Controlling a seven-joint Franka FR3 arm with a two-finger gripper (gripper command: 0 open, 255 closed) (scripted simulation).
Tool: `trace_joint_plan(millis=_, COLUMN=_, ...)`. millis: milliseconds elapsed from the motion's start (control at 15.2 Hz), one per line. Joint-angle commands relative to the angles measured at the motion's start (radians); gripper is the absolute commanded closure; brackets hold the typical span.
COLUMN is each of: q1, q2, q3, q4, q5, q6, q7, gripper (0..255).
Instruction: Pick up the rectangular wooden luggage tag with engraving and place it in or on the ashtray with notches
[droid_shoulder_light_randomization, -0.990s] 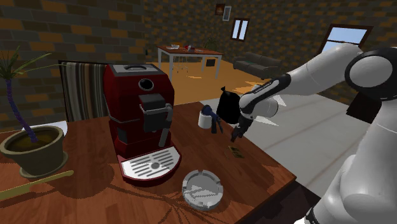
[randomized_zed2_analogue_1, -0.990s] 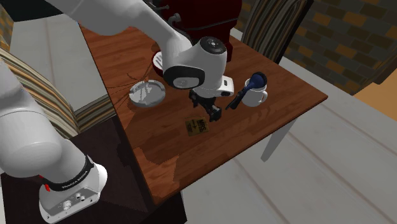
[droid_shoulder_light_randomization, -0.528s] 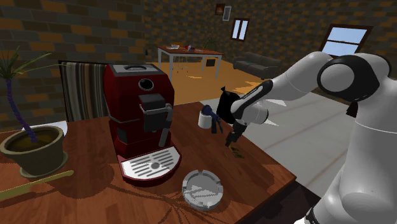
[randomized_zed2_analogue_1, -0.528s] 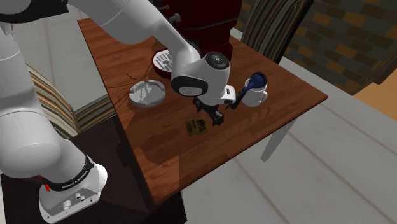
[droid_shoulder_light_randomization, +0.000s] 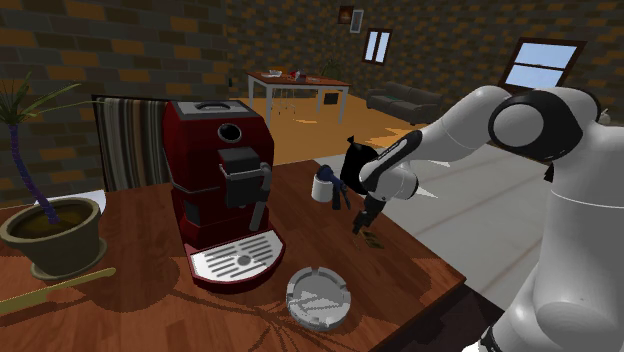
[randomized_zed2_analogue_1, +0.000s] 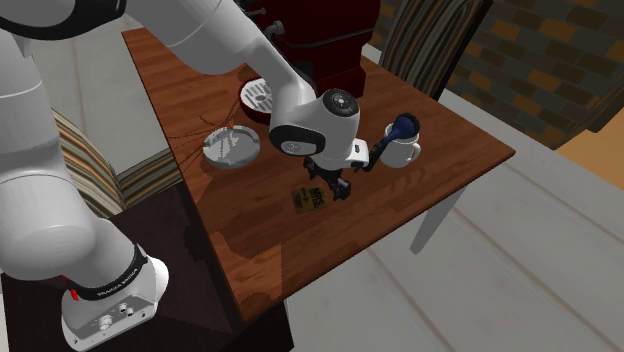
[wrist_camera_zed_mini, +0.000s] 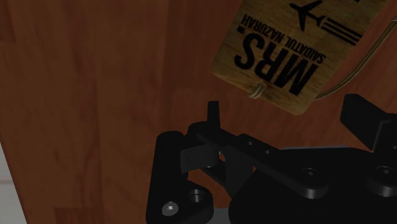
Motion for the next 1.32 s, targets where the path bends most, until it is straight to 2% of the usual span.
trace_joint_plan(millis=0, q1=0.0, q2=0.0, q3=0.0, q4=0.0, q5=0.0, q6=0.0, q7=0.0, gripper=0)
trace_joint_plan(millis=66, q1=0.0, q2=0.0, q3=0.0, q4=0.0, q5=0.0, q6=0.0, q7=0.0, gripper=0)
trace_joint_plan(millis=132, q1=0.0, q2=0.0, q3=0.0, q4=0.0, q5=0.0, q6=0.0, q7=0.0, gripper=255)
trace_joint_plan(millis=726, q1=0.0, q2=0.0, q3=0.0, q4=0.0, q5=0.0, q6=0.0, q7=0.0, gripper=255)
trace_joint_plan(millis=1254, q1=0.029, q2=-0.101, q3=-0.045, q4=-0.01, q5=-0.101, q6=-0.075, q7=0.086, gripper=255)
